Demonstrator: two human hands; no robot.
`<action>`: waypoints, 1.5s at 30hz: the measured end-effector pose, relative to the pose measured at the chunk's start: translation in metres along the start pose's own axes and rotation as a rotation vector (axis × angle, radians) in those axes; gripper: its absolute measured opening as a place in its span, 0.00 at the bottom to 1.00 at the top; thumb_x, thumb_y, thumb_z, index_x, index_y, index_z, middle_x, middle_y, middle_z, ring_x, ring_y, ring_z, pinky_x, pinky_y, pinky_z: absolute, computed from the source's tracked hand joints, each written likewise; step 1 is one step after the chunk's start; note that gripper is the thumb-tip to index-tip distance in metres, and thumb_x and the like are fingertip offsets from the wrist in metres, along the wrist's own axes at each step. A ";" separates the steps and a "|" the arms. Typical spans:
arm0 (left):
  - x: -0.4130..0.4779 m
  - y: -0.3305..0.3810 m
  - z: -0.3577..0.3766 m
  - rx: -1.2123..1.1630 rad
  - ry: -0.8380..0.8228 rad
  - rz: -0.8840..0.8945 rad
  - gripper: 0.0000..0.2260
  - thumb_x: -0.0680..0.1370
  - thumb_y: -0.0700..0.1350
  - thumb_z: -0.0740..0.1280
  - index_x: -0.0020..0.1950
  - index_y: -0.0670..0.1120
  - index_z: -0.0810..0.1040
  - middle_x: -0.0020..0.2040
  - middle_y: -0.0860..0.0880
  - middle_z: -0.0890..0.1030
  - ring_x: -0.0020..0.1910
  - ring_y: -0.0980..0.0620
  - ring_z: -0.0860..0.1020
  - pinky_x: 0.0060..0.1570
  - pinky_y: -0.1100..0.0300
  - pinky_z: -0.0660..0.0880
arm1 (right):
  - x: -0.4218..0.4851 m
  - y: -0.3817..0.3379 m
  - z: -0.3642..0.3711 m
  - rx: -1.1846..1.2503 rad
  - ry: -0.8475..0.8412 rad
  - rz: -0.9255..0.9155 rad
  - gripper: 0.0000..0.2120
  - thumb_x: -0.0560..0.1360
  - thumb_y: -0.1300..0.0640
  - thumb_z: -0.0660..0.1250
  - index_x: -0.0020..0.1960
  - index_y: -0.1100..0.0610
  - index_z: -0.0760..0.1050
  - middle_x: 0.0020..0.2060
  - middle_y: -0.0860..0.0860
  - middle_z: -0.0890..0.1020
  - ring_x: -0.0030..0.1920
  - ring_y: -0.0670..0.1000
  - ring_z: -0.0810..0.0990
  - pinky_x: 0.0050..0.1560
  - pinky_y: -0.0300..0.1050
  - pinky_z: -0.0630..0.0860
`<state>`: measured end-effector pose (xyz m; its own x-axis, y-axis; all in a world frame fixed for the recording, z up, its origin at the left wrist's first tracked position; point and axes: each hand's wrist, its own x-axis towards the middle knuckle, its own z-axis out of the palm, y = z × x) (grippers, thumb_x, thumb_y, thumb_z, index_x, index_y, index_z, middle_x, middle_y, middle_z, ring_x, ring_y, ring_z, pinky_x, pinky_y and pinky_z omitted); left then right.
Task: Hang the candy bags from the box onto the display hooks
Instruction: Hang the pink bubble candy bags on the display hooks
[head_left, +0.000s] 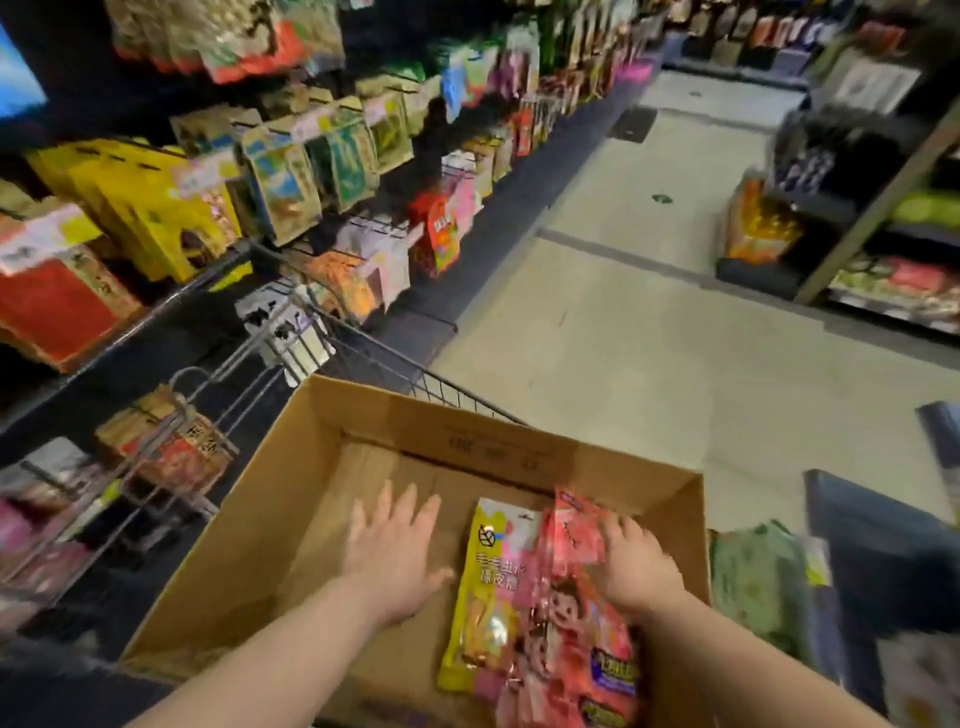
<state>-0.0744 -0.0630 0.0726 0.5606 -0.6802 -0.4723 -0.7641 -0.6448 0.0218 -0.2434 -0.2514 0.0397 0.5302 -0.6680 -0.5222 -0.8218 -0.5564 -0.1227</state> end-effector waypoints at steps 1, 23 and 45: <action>0.007 0.005 0.006 -0.002 -0.039 0.021 0.37 0.78 0.63 0.57 0.80 0.50 0.44 0.80 0.47 0.45 0.79 0.42 0.43 0.75 0.42 0.44 | 0.003 0.008 0.007 0.070 -0.047 0.067 0.33 0.77 0.42 0.58 0.76 0.54 0.54 0.73 0.56 0.60 0.72 0.60 0.62 0.69 0.53 0.64; 0.109 0.108 0.100 -1.147 -0.437 -0.230 0.16 0.74 0.51 0.72 0.56 0.43 0.77 0.47 0.43 0.83 0.41 0.45 0.81 0.37 0.57 0.77 | 0.030 0.041 0.131 0.789 -0.187 0.371 0.23 0.69 0.46 0.73 0.63 0.48 0.73 0.62 0.51 0.67 0.63 0.53 0.71 0.67 0.47 0.68; 0.053 -0.029 0.087 -1.477 -0.147 -0.508 0.11 0.74 0.32 0.69 0.55 0.39 0.75 0.47 0.36 0.84 0.47 0.36 0.83 0.53 0.39 0.78 | 0.001 -0.013 0.087 1.312 -0.048 0.234 0.13 0.78 0.58 0.65 0.63 0.54 0.75 0.52 0.51 0.83 0.53 0.51 0.81 0.60 0.53 0.77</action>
<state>-0.0504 -0.0504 -0.0302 0.5500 -0.3122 -0.7746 0.5139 -0.6046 0.6086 -0.2505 -0.2019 -0.0330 0.3640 -0.6489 -0.6682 -0.4974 0.4712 -0.7285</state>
